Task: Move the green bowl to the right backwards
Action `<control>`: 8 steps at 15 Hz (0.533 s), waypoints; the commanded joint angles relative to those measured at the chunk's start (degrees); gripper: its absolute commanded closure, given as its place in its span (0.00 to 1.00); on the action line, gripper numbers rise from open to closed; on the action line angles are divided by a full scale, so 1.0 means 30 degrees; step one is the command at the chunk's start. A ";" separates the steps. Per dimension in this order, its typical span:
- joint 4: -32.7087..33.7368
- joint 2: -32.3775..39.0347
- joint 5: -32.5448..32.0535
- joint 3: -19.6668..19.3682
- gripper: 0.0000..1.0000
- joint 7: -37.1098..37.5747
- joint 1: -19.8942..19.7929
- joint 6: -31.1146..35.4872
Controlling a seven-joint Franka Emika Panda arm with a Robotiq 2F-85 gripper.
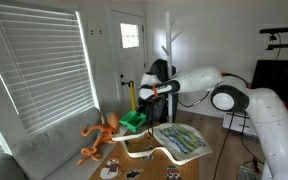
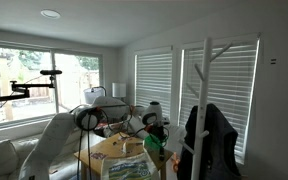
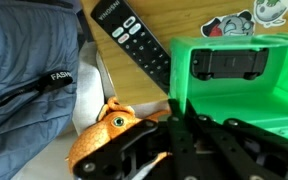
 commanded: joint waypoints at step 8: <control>0.1104 0.1220 -0.0093 0.1408 0.98 -0.1627 -0.0093 -0.1008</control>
